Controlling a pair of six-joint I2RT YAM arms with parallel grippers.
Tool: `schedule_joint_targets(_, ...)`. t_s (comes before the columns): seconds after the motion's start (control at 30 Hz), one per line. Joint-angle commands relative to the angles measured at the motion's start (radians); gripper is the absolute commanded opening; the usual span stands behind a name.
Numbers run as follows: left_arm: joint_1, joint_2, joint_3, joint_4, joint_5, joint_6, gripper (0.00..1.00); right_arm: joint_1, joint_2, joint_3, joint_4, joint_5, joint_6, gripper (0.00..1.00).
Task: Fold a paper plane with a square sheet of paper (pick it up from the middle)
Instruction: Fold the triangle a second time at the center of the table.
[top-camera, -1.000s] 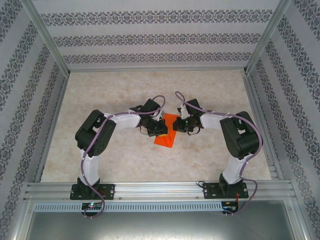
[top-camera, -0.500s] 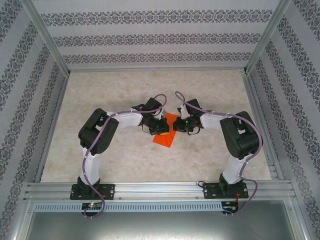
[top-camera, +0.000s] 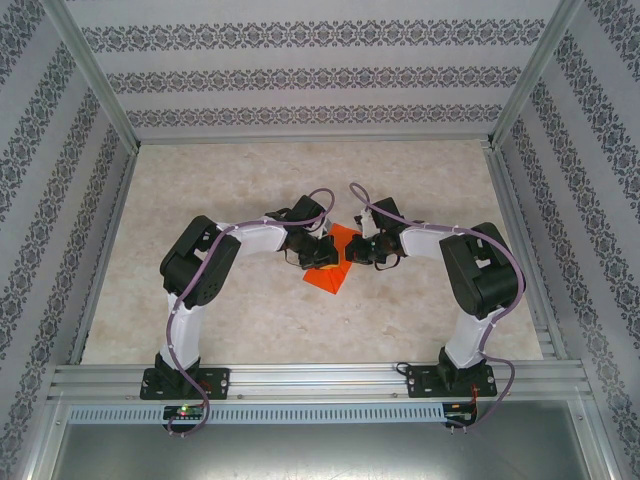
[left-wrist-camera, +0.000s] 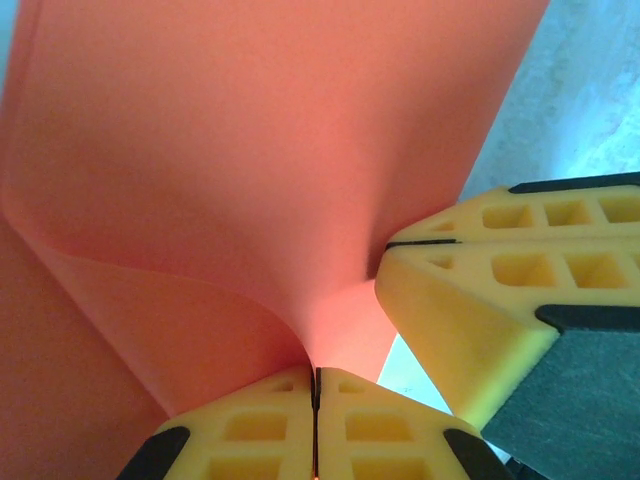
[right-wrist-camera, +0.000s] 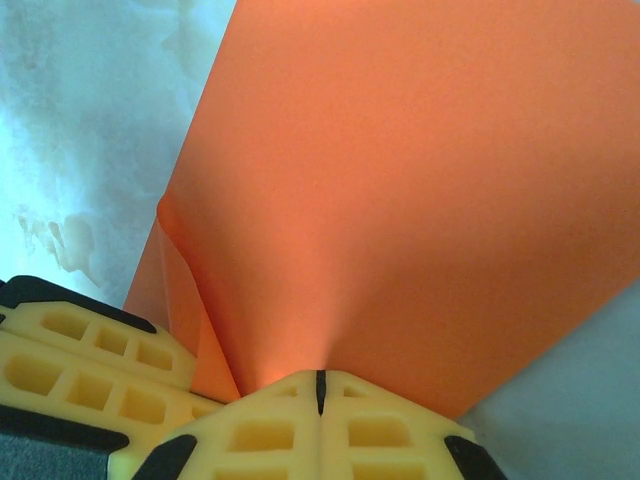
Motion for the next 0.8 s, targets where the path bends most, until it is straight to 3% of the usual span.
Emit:
schedule_joint_targets(0.0,-0.007,0.012,0.022,0.009,-0.038,-0.008,0.09,0.014,0.029,0.007,-0.026,0.002,-0.026,0.01)
schedule_joint_targets(0.77,0.006,-0.017,0.021,-0.07,-0.084,0.062,0.09,0.008,0.022,0.009,-0.049,0.015,-0.047,0.0)
